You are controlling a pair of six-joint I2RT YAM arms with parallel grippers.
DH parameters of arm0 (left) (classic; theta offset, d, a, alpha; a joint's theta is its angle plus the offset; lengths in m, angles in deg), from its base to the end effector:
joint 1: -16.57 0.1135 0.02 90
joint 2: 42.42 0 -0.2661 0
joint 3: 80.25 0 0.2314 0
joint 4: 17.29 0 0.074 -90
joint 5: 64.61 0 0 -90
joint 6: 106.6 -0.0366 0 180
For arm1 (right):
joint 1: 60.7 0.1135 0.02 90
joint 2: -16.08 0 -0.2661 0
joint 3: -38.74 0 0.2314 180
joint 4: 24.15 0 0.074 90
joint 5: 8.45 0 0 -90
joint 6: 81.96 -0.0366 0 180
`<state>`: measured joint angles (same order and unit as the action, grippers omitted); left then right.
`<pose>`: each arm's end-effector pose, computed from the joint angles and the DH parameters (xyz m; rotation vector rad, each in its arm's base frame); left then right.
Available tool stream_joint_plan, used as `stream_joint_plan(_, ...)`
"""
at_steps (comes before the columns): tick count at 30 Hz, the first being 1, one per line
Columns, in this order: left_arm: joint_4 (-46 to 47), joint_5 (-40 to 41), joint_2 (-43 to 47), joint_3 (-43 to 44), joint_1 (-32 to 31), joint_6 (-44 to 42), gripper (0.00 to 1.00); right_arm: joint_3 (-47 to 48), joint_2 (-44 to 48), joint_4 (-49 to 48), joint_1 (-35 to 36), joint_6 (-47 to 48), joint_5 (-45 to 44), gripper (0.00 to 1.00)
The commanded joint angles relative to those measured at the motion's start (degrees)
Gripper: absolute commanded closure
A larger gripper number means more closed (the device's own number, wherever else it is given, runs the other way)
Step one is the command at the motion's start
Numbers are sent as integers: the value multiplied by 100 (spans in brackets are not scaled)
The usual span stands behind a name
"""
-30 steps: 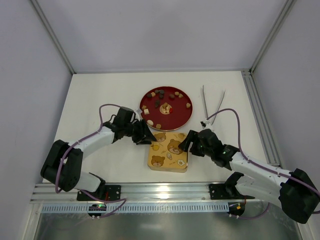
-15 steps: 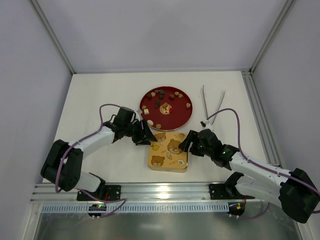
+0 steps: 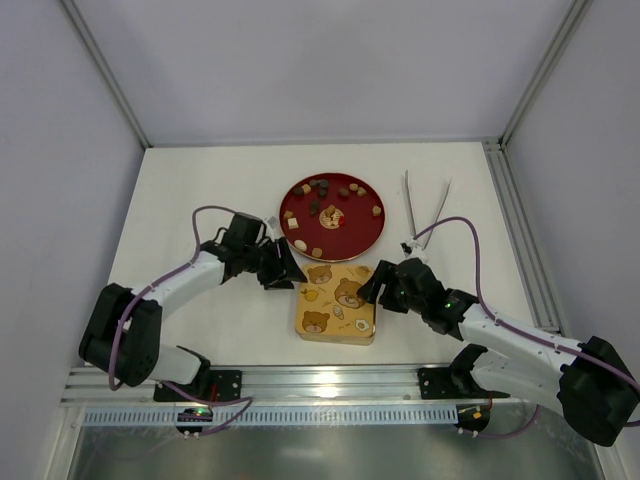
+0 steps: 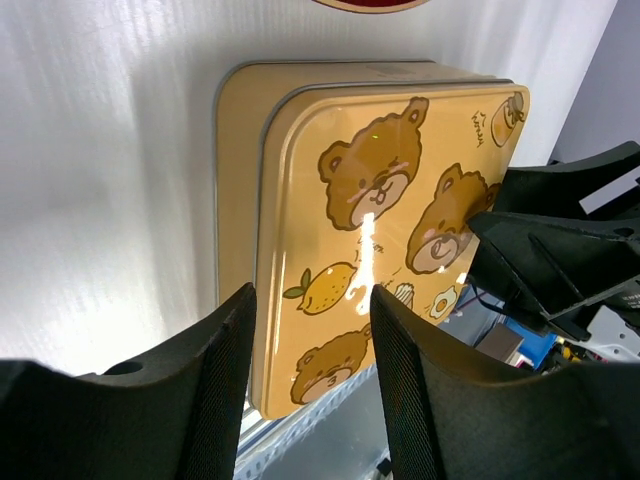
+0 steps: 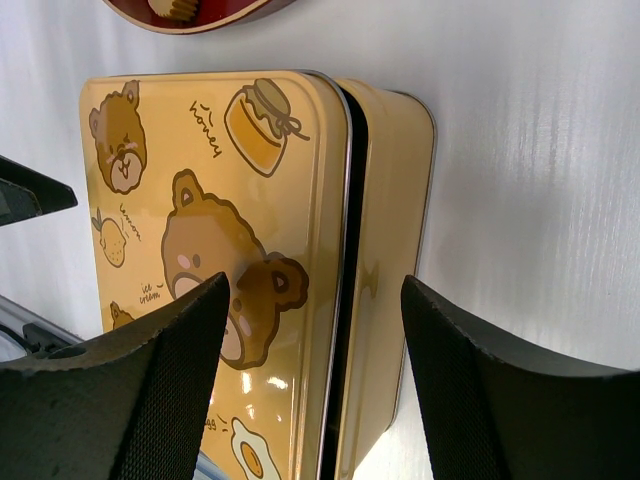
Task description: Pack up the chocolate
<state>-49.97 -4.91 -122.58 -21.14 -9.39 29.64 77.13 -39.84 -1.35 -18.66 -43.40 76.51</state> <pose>0.2193 -0.1273 0.2074 -0.2412 2.7173 -1.1188 0.1327 0.1153 0.1927 0.2440 2.3749 0.7325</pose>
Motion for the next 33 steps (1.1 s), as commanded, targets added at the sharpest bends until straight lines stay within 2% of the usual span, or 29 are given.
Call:
stream_joint_plan(1,-195,34,176,58,82,-255,51,187,-7,-162,32,-68,-190,29)
stream_joint_plan(11,174,-46,9,-285,29,-150,53,240,-15,-170,41,-68,-182,29)
stream_joint_plan(33,455,-98,-8,-75,-261,210,55,389,-138,-179,129,-77,-138,31)
